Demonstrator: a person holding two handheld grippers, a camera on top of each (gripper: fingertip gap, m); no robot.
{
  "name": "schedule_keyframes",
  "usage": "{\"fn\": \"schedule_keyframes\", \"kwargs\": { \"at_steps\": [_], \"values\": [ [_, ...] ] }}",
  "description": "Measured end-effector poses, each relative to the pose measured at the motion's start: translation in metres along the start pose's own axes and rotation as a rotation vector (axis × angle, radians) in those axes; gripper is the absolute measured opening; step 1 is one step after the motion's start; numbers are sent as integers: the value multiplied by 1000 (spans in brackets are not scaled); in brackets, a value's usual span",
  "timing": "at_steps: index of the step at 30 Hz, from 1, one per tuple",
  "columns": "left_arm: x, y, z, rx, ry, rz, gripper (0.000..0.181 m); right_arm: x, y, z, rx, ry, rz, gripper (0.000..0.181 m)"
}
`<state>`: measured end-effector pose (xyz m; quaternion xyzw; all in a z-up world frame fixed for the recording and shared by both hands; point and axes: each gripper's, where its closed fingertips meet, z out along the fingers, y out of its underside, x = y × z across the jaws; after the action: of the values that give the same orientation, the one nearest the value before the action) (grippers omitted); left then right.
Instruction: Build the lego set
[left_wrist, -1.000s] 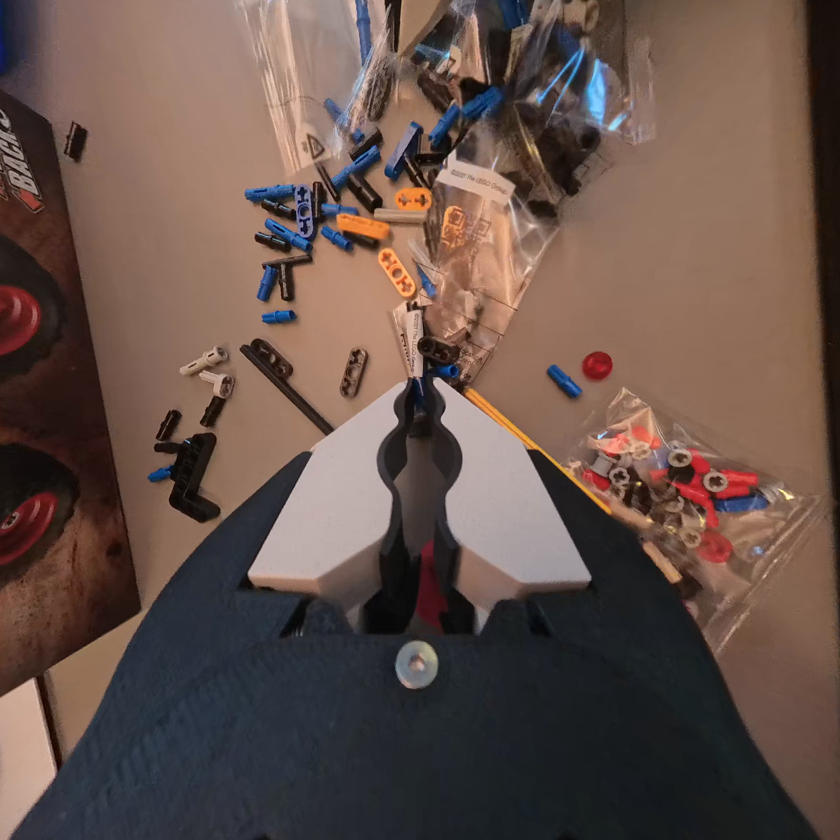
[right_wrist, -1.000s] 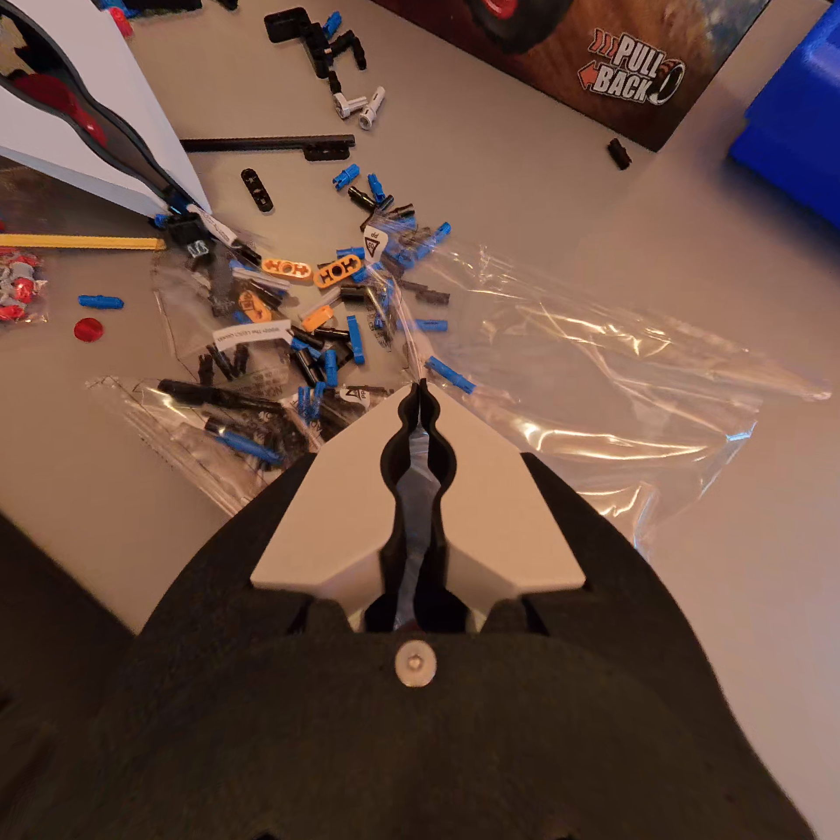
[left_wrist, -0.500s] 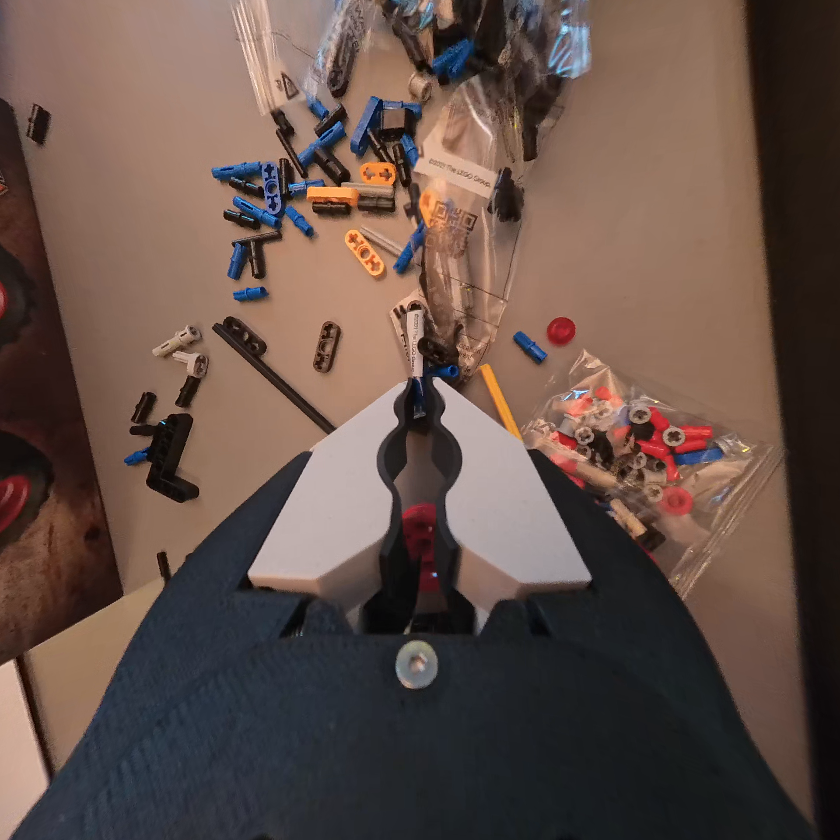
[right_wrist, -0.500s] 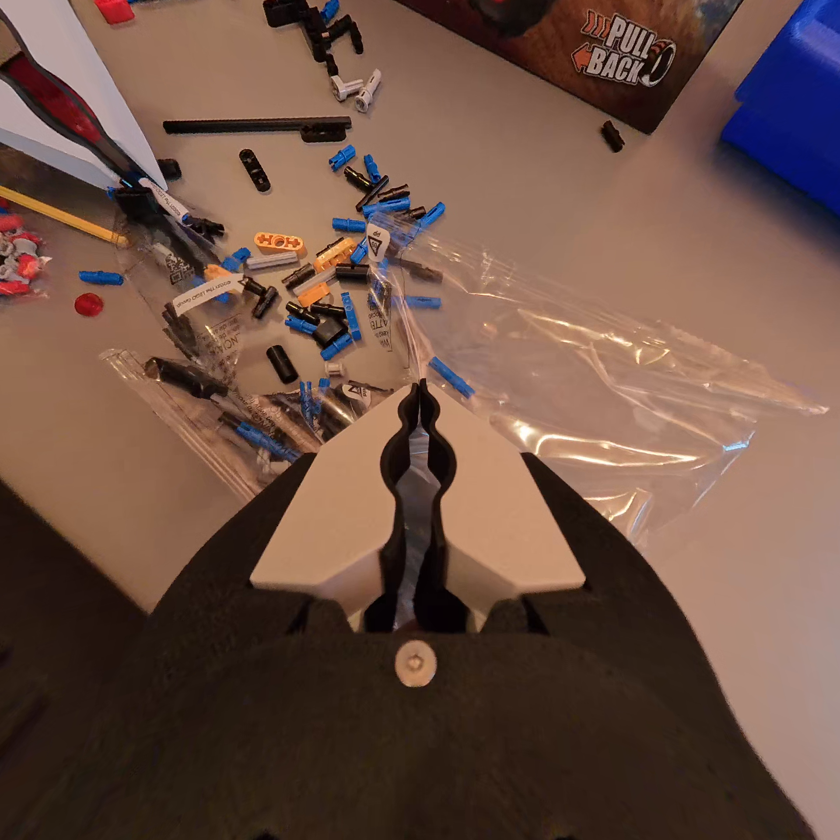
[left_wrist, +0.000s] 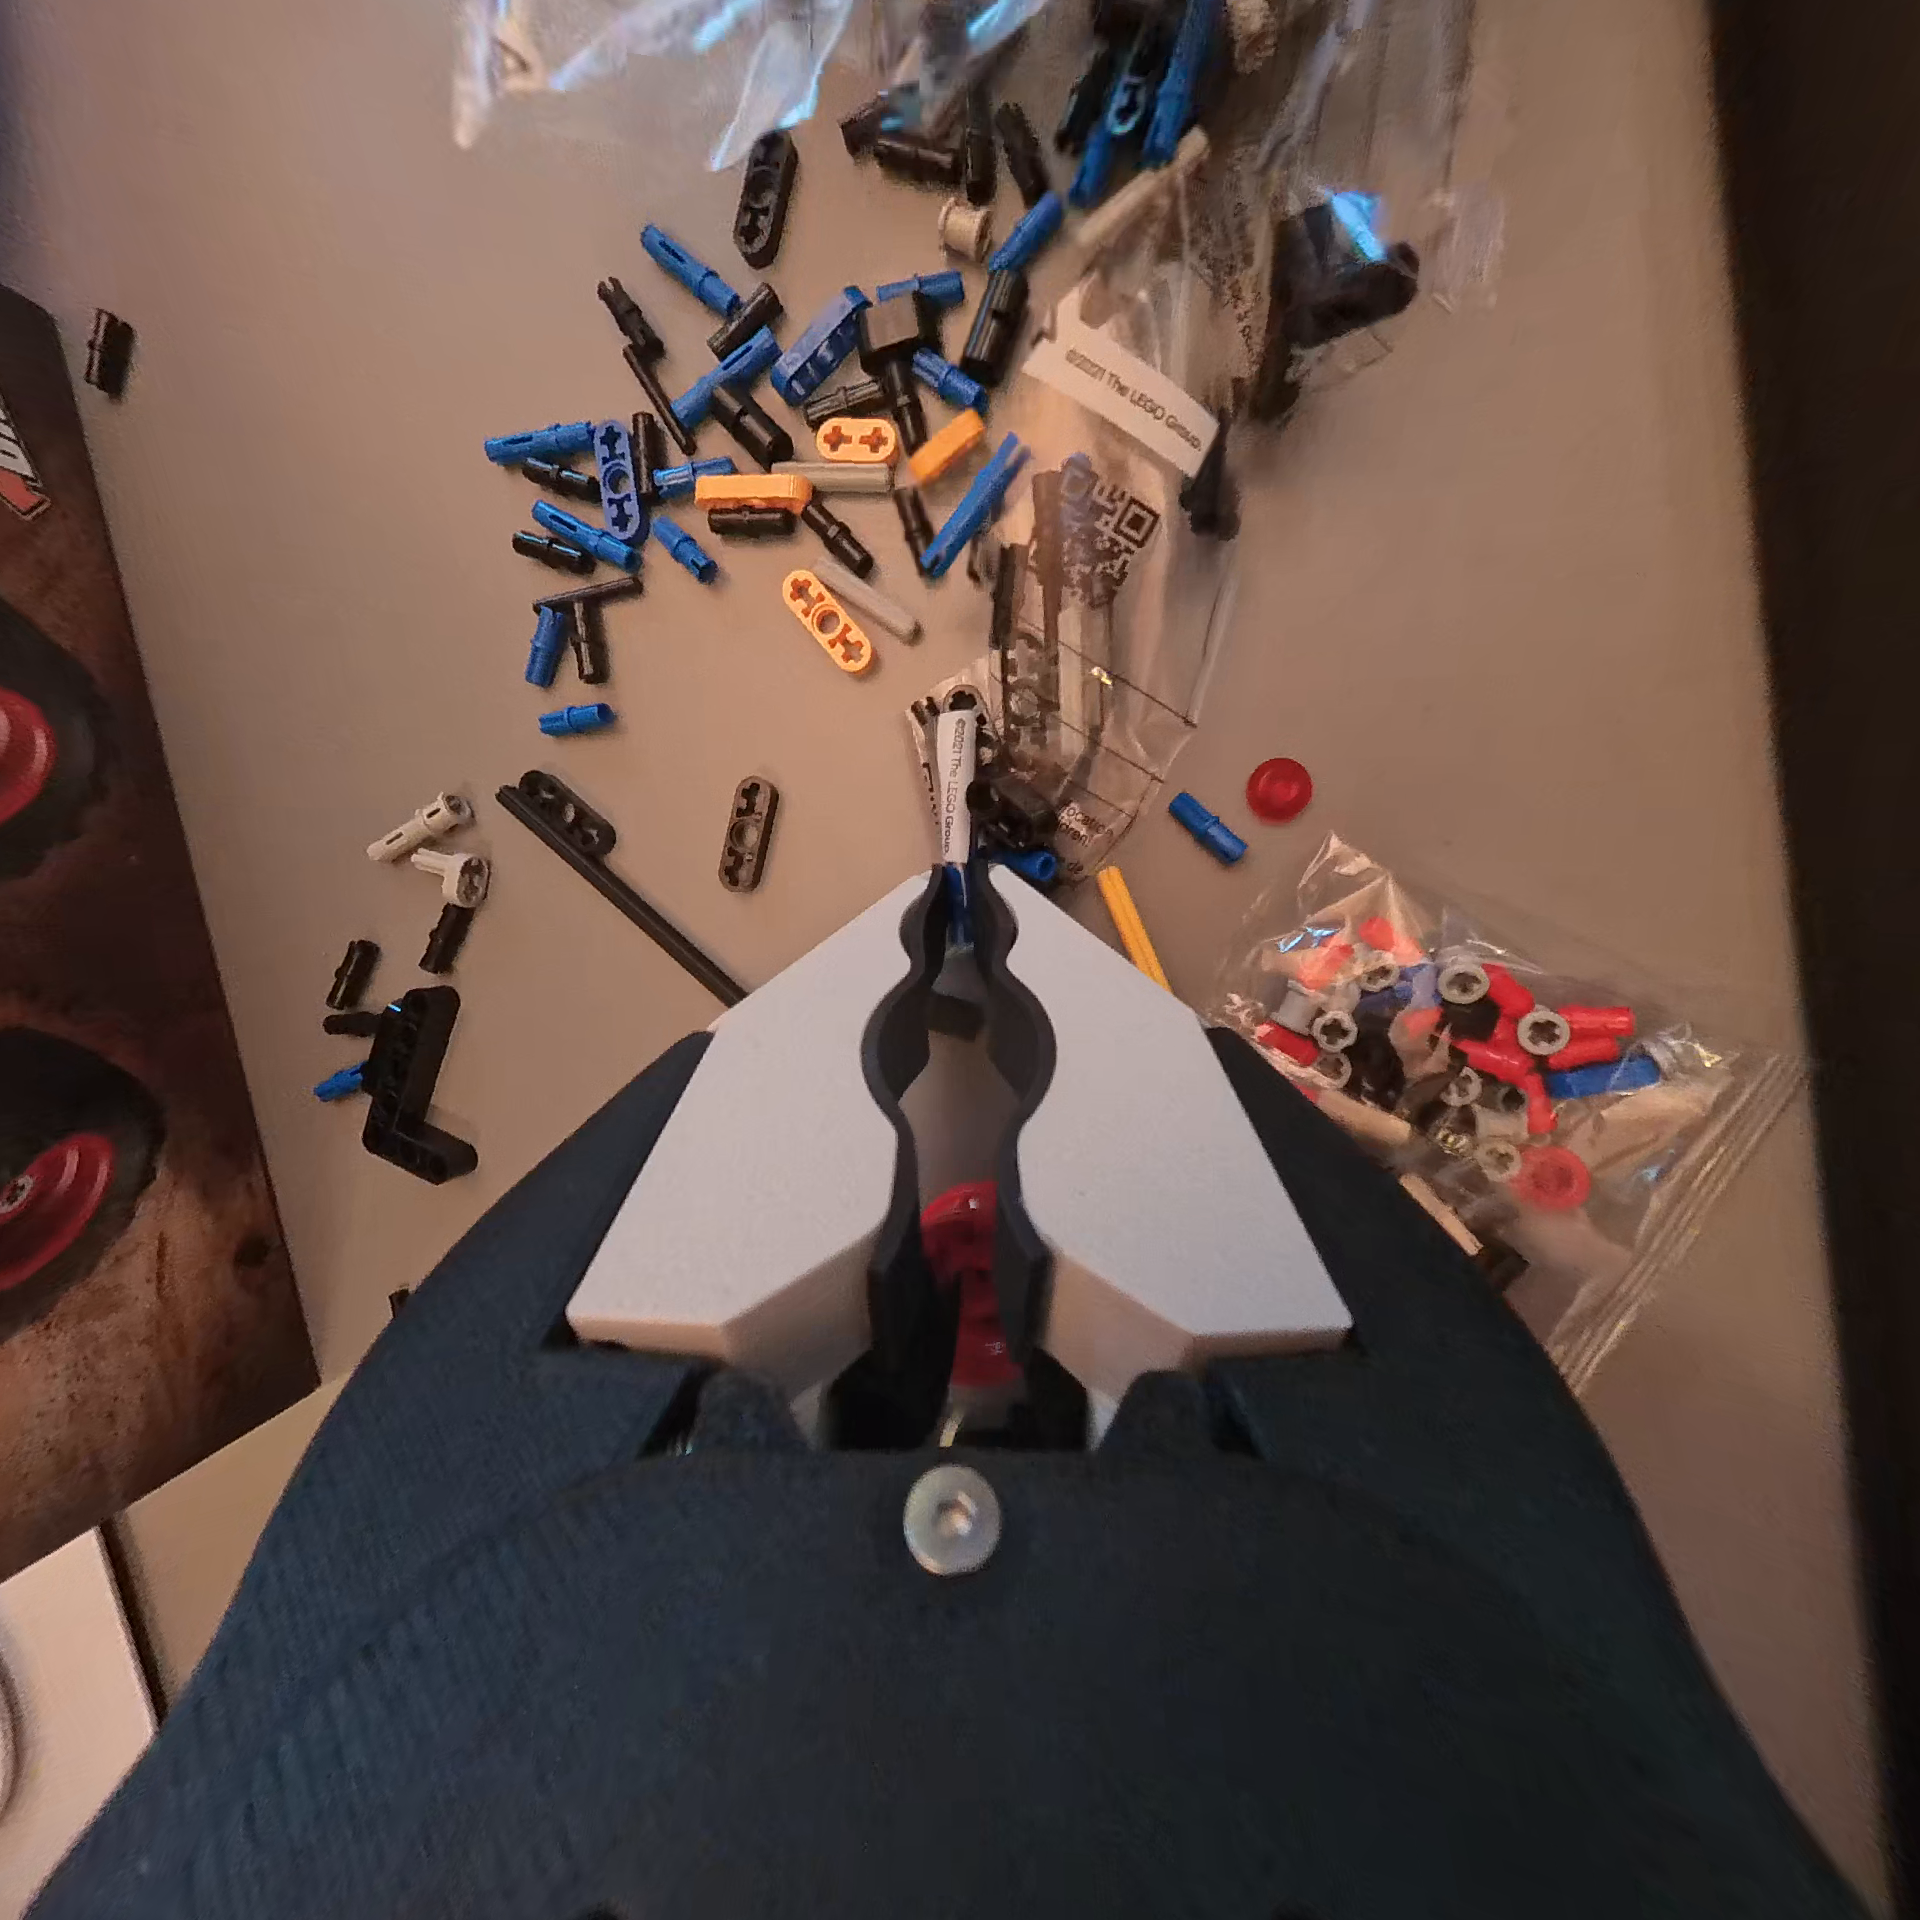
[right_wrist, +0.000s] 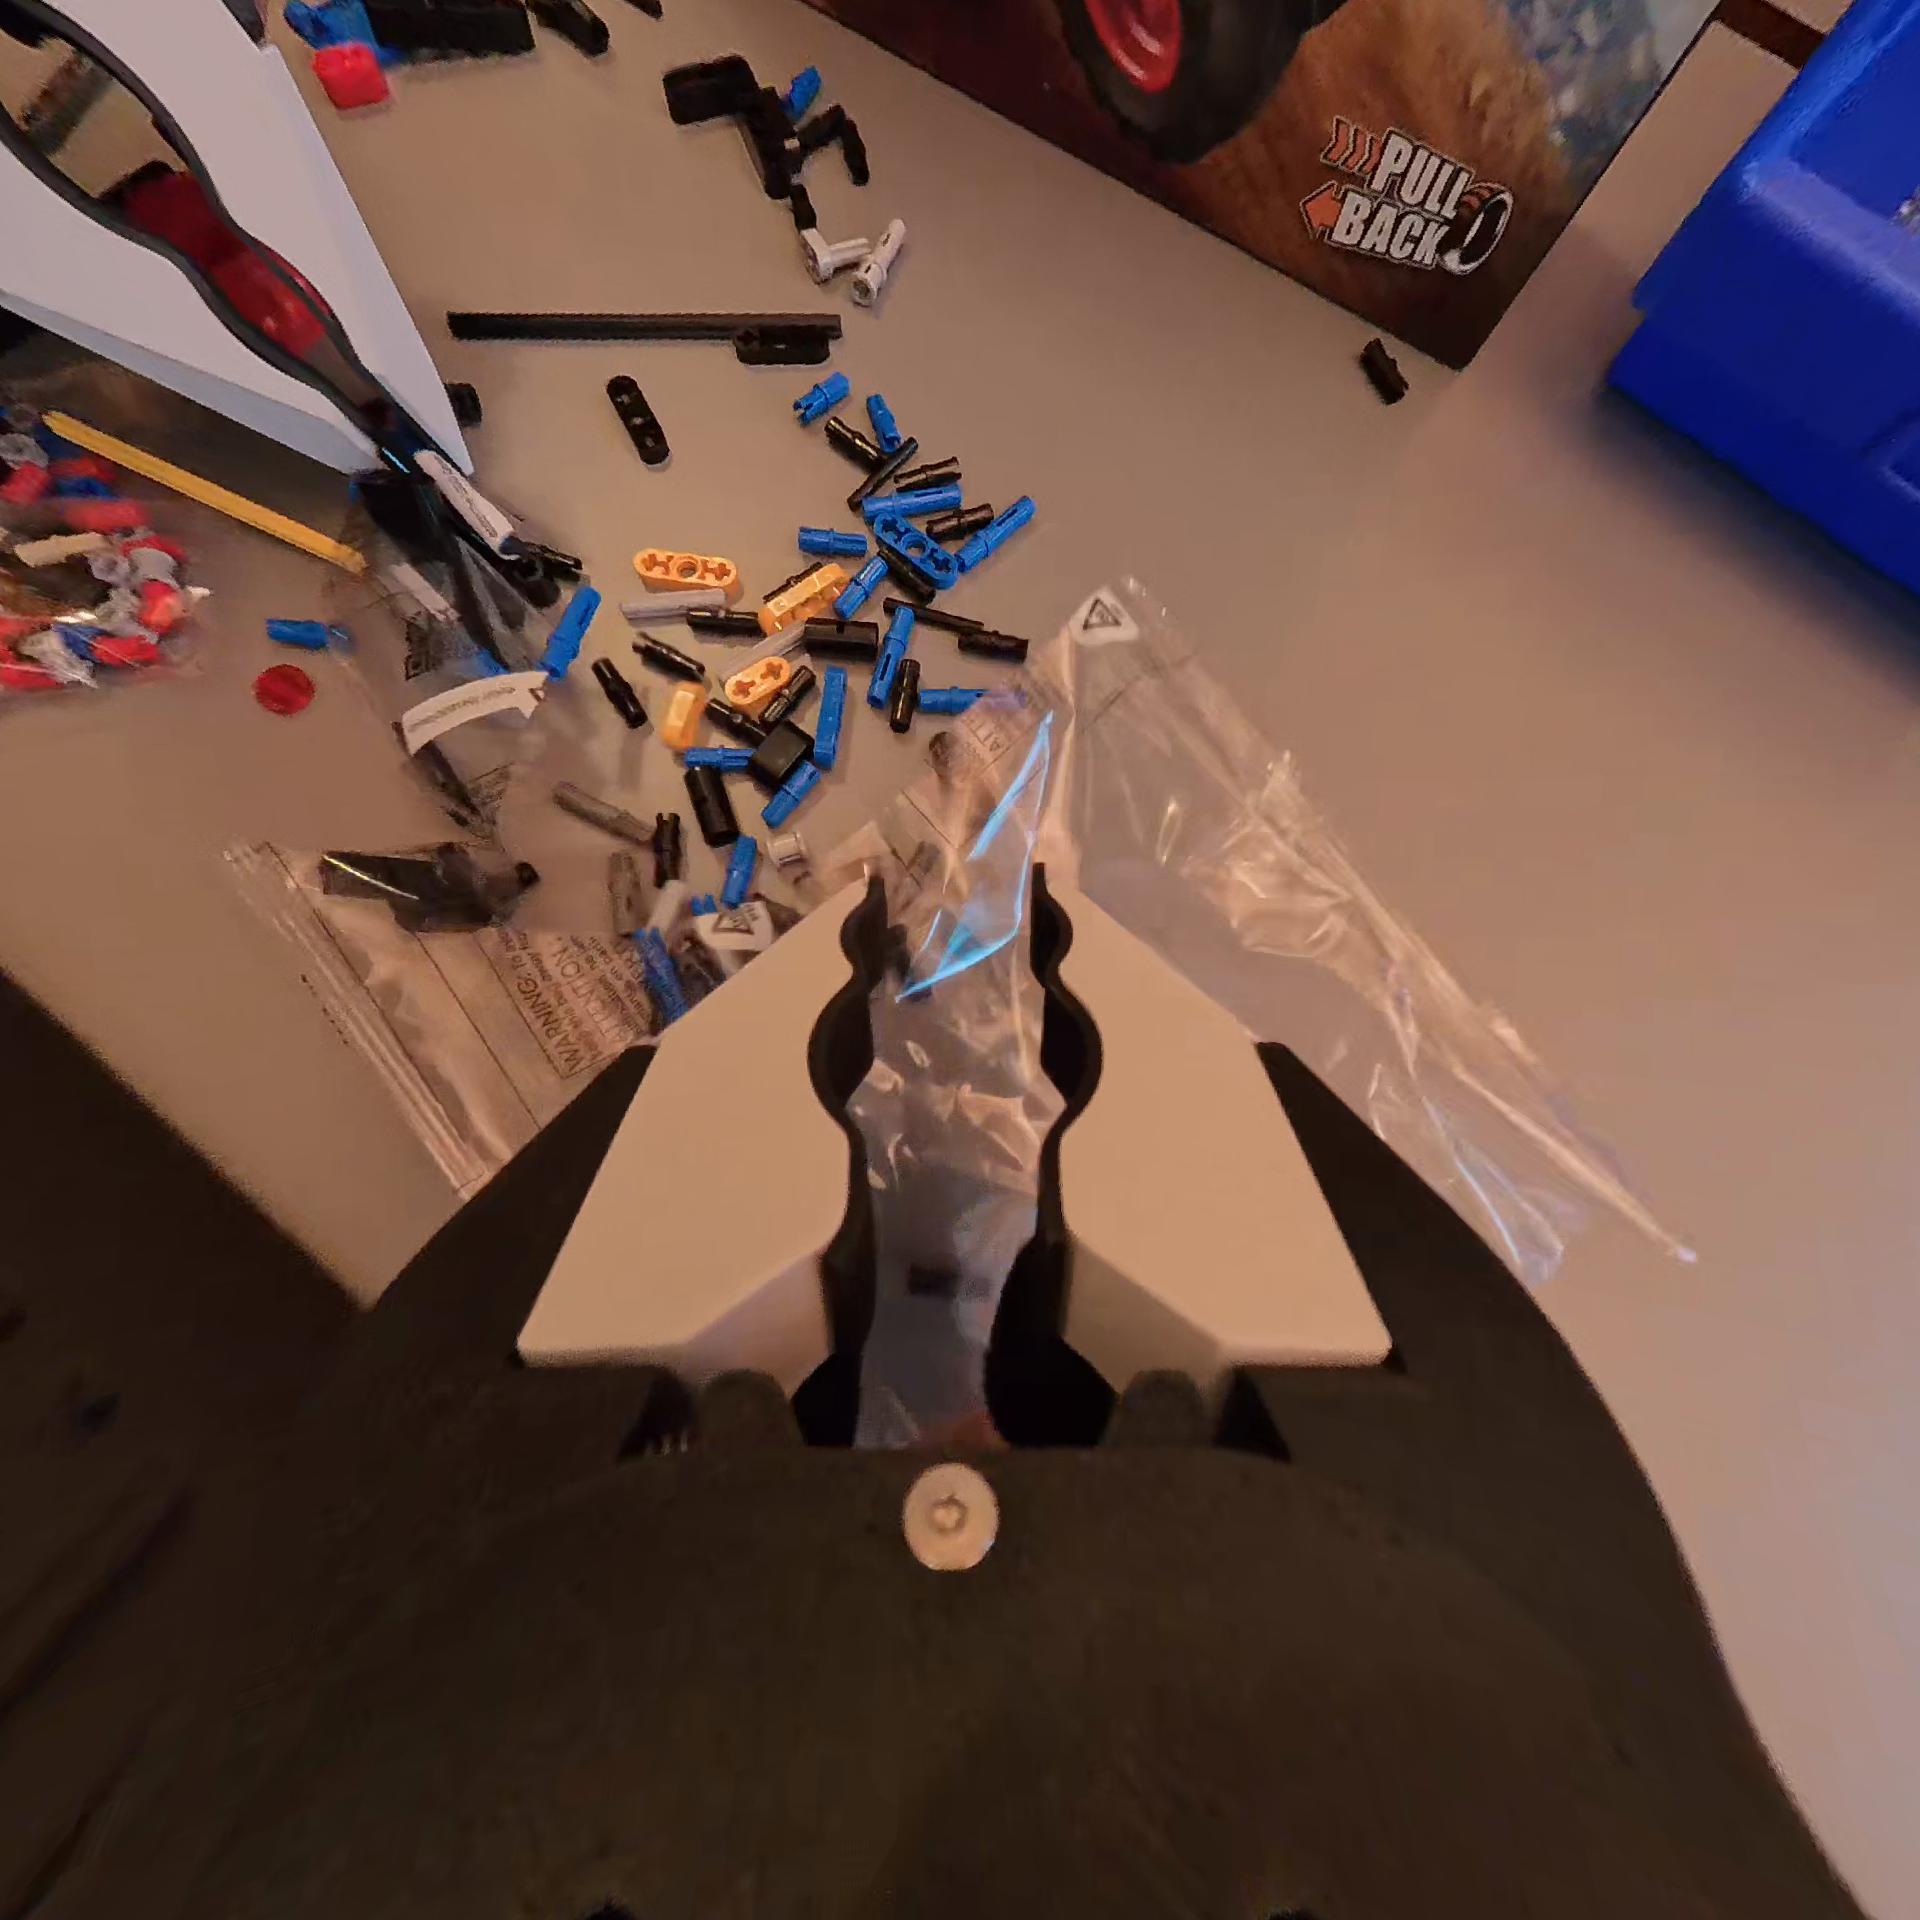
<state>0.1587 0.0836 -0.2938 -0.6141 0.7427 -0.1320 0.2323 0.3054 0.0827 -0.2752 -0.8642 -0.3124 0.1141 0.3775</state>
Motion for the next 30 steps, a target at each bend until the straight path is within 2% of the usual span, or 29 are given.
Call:
{"fn": "schedule_keyframes", "kwargs": {
  "at_steps": [10, 15, 22, 30],
  "values": [
    [-1, 1, 0, -7, -8, -12, 2, 13, 5, -50, 0, 109, -11, 35],
    [-2, 3, 0, -11, -5, -19, 2, -11, 13, -64, -6, 61, -71, 43],
    [-3, 4, 1, -12, -2, -29, 2, -49, 49, -58, -119, -18, -198, 45],
    [-3, 4, 1, -12, -2, -27, 2, -40, 61, -44, -130, 104, -246, 9]
  ]
}}
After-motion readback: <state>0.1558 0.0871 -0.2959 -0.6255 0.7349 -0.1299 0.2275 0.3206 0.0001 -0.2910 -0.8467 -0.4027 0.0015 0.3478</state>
